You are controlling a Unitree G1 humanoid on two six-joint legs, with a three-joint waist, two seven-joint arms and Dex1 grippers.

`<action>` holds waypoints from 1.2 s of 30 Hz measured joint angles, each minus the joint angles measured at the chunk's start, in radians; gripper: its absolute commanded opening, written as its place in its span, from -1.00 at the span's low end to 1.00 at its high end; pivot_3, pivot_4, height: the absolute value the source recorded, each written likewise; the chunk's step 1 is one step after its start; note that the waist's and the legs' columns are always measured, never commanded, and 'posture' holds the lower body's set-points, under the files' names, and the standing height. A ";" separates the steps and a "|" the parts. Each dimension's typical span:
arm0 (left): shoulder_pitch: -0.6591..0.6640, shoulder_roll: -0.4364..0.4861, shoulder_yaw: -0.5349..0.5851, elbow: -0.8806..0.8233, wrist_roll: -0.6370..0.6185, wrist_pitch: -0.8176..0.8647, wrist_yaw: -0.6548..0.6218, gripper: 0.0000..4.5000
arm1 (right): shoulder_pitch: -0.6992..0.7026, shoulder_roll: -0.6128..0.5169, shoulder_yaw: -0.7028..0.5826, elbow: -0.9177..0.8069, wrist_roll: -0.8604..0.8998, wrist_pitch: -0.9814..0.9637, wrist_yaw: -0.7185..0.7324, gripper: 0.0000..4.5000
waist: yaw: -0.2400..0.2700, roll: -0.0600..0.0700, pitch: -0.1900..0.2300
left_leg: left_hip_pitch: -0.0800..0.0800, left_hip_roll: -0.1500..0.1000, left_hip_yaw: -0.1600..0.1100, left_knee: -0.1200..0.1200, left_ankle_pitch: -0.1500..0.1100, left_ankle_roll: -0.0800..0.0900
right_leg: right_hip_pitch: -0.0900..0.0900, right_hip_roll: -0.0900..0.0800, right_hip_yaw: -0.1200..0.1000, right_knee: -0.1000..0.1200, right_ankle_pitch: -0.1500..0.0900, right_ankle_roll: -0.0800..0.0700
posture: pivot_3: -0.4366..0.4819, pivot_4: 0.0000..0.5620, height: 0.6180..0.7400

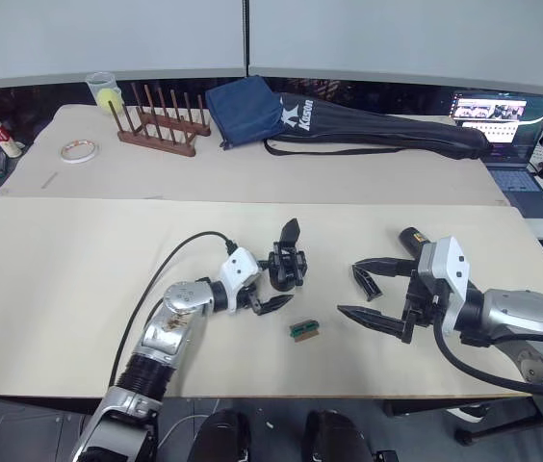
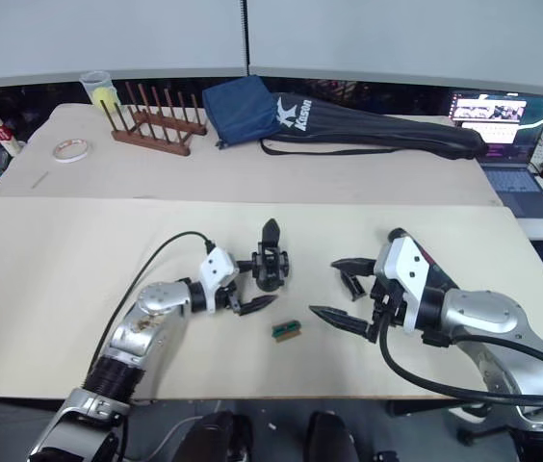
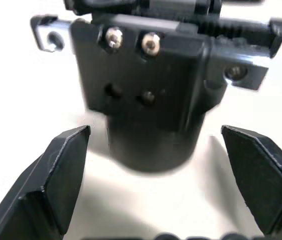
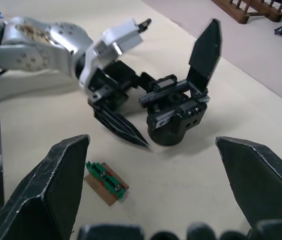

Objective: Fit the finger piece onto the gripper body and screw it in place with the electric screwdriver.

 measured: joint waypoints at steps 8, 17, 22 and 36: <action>0.059 0.308 0.111 -0.296 -0.244 0.243 -0.251 0.98 | -0.291 -0.211 0.019 0.051 0.126 0.314 0.025 1.00 | -0.009 0.001 0.001 | 0.001 0.001 0.000 -0.001 0.000 -0.001 | -0.001 0.000 0.000 0.001 -0.001 -0.002 | -0.05 -0.47 1.00; -0.048 0.473 0.217 -0.536 -0.499 0.478 -0.343 0.98 | -0.910 -0.139 0.408 0.443 0.045 0.880 -0.027 1.00 | -0.022 0.002 0.001 | -0.002 0.001 0.001 -0.001 0.001 -0.004 | -0.006 0.000 0.001 0.002 -0.001 -0.003 | -0.05 -0.47 1.00; -0.094 0.473 0.234 -0.578 -0.573 0.536 -0.295 0.98 | -1.057 -0.054 0.585 0.706 0.013 1.051 -0.094 1.00 | -0.020 0.002 0.001 | -0.006 0.000 0.002 -0.001 0.002 -0.005 | -0.008 0.001 0.000 0.002 -0.001 -0.002 | -0.05 -0.47 1.00; -0.107 0.470 0.236 -0.624 -0.601 0.537 -0.233 1.00 | -1.027 0.083 0.723 0.936 -0.139 1.037 -0.164 0.48 | -0.024 0.002 0.001 | -0.007 0.000 0.004 -0.001 0.004 -0.008 | -0.011 0.003 0.002 0.004 -0.001 -0.002 | -0.05 -0.47 1.00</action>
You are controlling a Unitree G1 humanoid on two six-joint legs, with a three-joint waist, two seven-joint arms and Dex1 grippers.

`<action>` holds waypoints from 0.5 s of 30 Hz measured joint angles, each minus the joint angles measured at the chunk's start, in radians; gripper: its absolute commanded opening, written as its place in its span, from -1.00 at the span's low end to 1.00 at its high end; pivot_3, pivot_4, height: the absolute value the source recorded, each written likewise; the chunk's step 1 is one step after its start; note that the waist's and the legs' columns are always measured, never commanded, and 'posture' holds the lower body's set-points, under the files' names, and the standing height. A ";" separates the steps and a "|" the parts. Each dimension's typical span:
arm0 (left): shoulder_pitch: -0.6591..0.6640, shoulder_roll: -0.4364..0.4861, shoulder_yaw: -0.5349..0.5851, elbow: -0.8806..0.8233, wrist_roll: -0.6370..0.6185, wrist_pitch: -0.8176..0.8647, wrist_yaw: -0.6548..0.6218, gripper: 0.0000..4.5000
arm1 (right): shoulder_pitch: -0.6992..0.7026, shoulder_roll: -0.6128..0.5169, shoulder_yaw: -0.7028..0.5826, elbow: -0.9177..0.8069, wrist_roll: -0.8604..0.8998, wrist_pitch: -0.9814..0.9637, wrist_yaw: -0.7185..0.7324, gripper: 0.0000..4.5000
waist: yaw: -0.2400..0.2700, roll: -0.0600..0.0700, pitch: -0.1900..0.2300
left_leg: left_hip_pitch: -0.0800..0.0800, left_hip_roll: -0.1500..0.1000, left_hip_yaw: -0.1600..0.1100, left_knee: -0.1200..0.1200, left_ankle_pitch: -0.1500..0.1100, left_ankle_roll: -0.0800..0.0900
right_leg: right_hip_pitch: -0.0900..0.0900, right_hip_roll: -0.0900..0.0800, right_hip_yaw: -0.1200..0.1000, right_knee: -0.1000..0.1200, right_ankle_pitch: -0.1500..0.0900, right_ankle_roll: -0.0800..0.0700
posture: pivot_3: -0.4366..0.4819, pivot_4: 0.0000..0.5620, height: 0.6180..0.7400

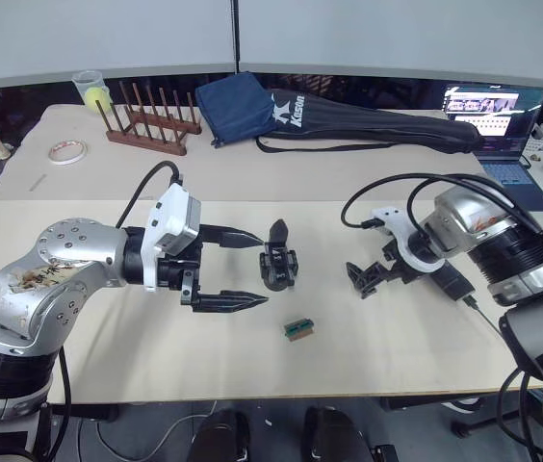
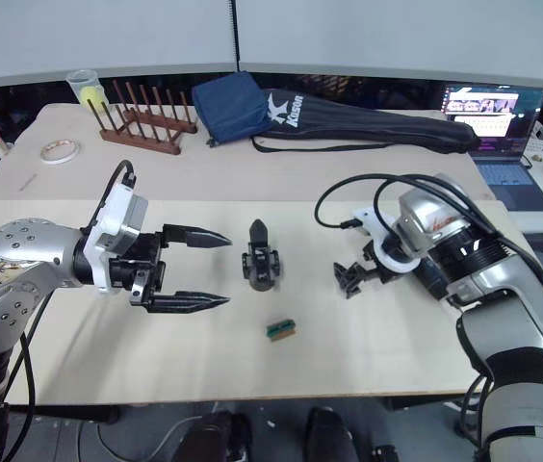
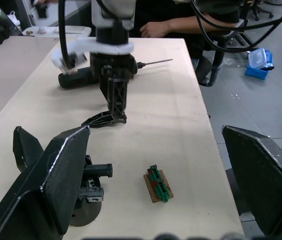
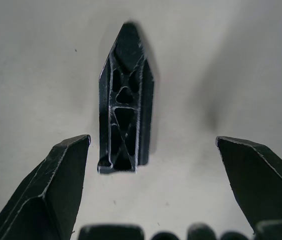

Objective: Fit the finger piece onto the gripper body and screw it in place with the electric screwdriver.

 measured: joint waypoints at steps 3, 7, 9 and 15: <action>-0.004 0.000 -0.016 0.024 0.035 -0.019 0.003 1.00 | 0.026 -0.014 0.019 -0.052 -0.020 -0.029 0.020 0.02 | 0.000 0.000 0.000 | 0.000 0.000 0.000 0.000 0.000 0.000 | 0.001 0.000 0.000 0.000 0.000 0.000 | -0.05 -0.47 1.00; -0.022 -0.003 -0.024 0.054 0.060 -0.026 0.018 1.00 | 0.052 -0.031 0.027 -0.091 -0.046 -0.095 0.053 -0.51 | -0.001 0.000 0.000 | 0.001 0.000 0.000 0.000 0.000 0.000 | 0.001 0.001 0.000 0.000 0.000 0.000 | -0.05 -0.47 1.00; -0.026 -0.017 -0.021 0.059 0.047 -0.012 0.036 1.00 | 0.077 -0.066 0.035 -0.115 -0.066 -0.190 0.119 -0.51 | -0.003 0.000 0.000 | 0.001 0.000 0.000 0.000 0.000 -0.001 | 0.000 0.002 0.000 0.000 0.000 0.000 | -0.05 -0.47 1.00; -0.035 -0.149 0.103 0.088 -0.188 0.217 0.271 1.00 | 0.113 -0.163 -0.020 -0.178 -0.138 -0.634 0.321 -0.51 | -0.001 0.002 0.001 | 0.000 0.001 0.000 0.000 0.001 -0.001 | -0.001 0.001 0.003 0.000 0.000 0.000 | -0.05 -0.47 1.00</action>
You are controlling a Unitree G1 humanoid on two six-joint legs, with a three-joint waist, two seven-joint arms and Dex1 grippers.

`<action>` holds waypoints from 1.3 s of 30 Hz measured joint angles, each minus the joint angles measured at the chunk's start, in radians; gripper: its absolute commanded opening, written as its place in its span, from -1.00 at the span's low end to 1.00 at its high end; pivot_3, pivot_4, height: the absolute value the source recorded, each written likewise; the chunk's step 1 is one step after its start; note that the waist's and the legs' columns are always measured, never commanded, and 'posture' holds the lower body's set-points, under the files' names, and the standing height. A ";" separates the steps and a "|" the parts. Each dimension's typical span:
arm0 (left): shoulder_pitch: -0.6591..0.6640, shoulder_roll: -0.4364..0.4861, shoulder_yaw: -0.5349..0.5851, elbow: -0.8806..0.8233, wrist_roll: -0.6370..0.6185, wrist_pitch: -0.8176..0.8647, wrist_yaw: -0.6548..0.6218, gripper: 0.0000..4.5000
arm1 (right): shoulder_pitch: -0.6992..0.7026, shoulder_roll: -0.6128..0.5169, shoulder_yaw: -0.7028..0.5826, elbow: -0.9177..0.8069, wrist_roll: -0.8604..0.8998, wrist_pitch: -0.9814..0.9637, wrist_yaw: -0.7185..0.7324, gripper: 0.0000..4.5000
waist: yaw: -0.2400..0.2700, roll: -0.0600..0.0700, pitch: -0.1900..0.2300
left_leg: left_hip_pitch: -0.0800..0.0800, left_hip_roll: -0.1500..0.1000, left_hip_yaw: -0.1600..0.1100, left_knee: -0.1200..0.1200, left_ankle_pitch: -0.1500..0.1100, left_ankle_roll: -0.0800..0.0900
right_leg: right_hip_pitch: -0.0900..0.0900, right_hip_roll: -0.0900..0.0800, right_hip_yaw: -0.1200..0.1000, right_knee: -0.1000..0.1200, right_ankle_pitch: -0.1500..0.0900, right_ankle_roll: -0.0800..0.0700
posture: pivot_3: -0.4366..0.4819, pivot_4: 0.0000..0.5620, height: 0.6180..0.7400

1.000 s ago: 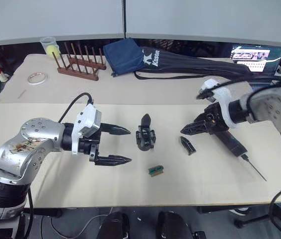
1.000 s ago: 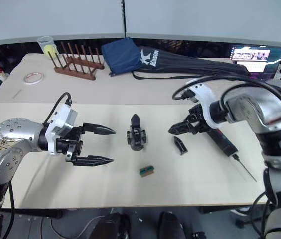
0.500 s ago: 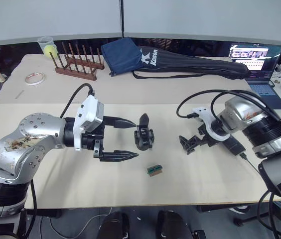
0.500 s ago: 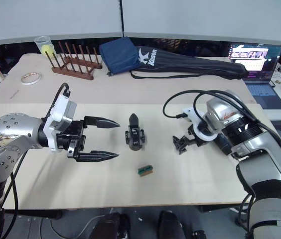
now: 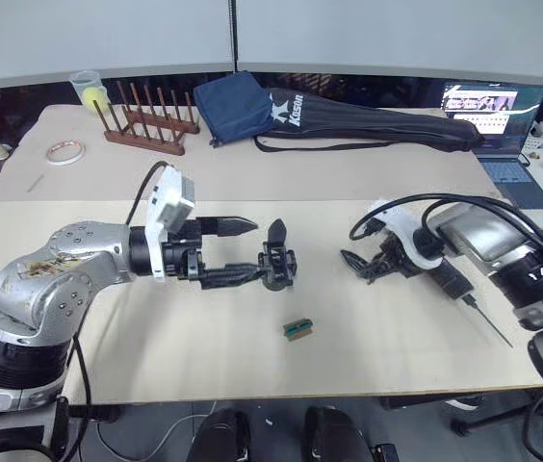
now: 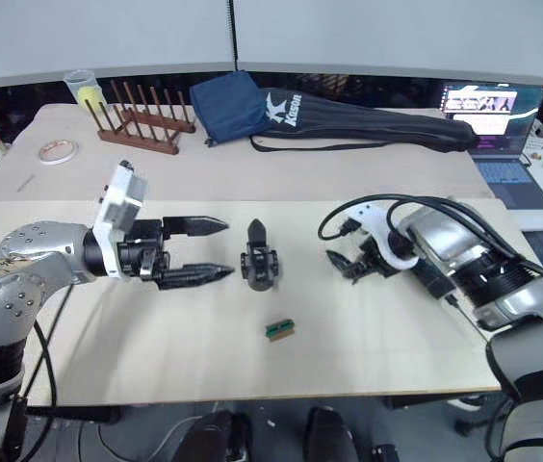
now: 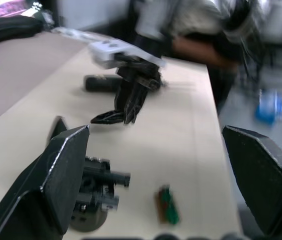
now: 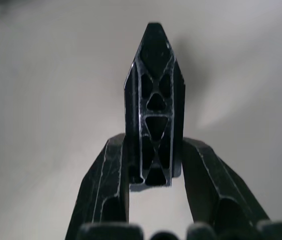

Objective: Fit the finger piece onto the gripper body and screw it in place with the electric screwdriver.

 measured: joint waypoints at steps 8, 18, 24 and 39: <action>-0.161 -0.378 0.092 0.130 -0.160 0.101 0.598 1.00 | 0.116 0.180 -0.335 -0.189 -0.017 -0.411 -0.151 -0.51 | 0.013 -0.001 0.000 | 0.008 -0.001 -0.002 0.000 0.000 0.000 | 0.012 0.000 -0.003 -0.003 0.000 0.001 | -0.05 -0.47 1.00; -0.213 -0.477 0.103 0.188 -0.138 0.030 0.711 0.75 | 0.156 0.302 -0.396 -0.343 -0.011 -0.451 -0.217 -0.51 | 0.014 -0.001 0.000 | 0.008 -0.002 -0.002 0.000 0.001 -0.001 | 0.012 0.001 -0.003 -0.003 0.000 0.000 | -0.05 -0.47 1.00; -0.203 -0.488 0.090 0.163 -0.151 0.012 0.706 -0.43 | 0.168 0.345 -0.425 -0.360 0.019 -0.379 -0.253 -0.51 | 0.014 -0.001 0.000 | 0.008 -0.002 -0.001 0.000 0.001 -0.001 | 0.012 0.001 -0.003 -0.003 0.000 0.000 | -0.05 -0.47 1.00; -0.179 -0.500 0.079 0.123 -0.173 -0.047 0.703 -0.54 | 0.185 0.343 -0.464 -0.443 0.042 -0.299 -0.277 -0.51 | 0.013 -0.001 0.000 | 0.008 -0.002 -0.002 0.000 0.001 -0.001 | 0.012 0.001 -0.003 -0.003 0.000 0.000 | -0.05 -0.47 1.00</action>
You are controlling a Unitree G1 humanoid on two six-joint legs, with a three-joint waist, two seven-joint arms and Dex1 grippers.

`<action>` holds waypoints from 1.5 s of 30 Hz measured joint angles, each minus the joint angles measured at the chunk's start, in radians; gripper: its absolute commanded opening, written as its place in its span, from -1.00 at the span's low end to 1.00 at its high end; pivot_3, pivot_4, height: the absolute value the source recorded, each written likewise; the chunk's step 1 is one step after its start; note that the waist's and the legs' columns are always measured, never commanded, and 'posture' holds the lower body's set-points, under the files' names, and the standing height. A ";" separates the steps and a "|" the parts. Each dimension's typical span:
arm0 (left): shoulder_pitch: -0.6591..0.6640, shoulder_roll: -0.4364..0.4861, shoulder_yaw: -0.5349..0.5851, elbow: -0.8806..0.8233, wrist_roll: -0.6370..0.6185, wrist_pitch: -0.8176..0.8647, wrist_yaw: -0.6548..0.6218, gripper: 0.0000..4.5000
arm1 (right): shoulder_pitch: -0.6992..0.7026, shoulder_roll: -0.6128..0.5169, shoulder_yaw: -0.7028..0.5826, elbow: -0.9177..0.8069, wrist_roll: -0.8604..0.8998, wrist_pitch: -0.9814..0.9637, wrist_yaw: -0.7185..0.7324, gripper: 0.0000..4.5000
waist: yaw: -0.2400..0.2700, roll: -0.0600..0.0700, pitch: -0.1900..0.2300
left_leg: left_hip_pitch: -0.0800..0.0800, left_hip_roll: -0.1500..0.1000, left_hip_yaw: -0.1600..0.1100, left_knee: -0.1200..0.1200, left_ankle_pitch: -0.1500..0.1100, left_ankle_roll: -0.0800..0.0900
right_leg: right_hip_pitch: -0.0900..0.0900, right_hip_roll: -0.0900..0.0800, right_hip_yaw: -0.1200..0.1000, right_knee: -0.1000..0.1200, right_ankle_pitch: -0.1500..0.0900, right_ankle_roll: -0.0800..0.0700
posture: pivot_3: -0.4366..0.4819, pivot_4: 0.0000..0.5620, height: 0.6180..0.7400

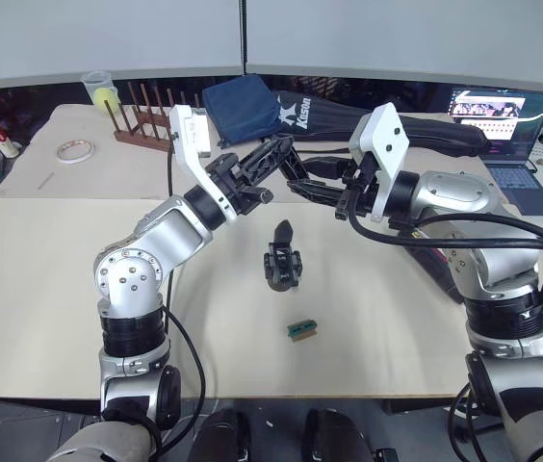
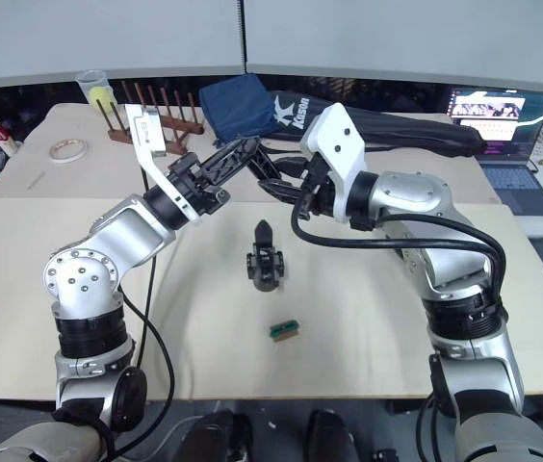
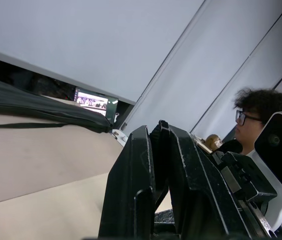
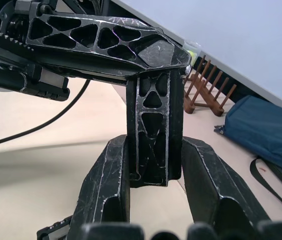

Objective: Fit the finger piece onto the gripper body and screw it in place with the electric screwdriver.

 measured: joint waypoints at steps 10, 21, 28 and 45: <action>-0.023 -0.029 0.013 0.036 -0.064 -0.007 0.019 0.10 | 0.000 0.004 -0.002 0.000 0.018 0.028 -0.009 -0.51 | 0.000 0.000 0.000 | 0.000 0.000 0.000 0.000 0.000 0.000 | 0.000 0.000 0.000 0.000 0.000 0.000 | -0.05 -0.47 1.00; -0.009 -0.033 0.032 0.038 -0.080 -0.041 0.056 -1.00 | 0.001 0.010 -0.007 -0.023 0.022 0.034 -0.032 -0.29 | 0.001 0.000 0.000 | 0.000 0.000 0.000 0.000 0.000 0.000 | 0.000 0.000 0.000 -0.001 0.000 0.000 | -0.05 -0.47 1.00; -0.045 0.088 -0.027 0.039 -0.105 0.047 -0.036 -1.00 | -0.011 -0.045 -0.014 -0.047 0.075 0.020 0.069 0.86 | 0.001 0.000 0.000 | 0.000 0.000 0.000 0.000 0.000 0.000 | -0.001 0.000 0.000 0.000 0.000 0.000 | -0.05 -0.47 1.00; -0.222 0.396 -0.200 0.189 -0.004 0.221 -0.653 -1.00 | -0.224 -0.121 -0.014 0.259 0.401 0.424 0.500 0.46 | -0.012 0.000 0.000 | -0.001 0.001 0.000 -0.002 0.000 0.000 | -0.002 0.001 0.001 -0.001 0.000 0.000 | -0.05 -0.47 1.00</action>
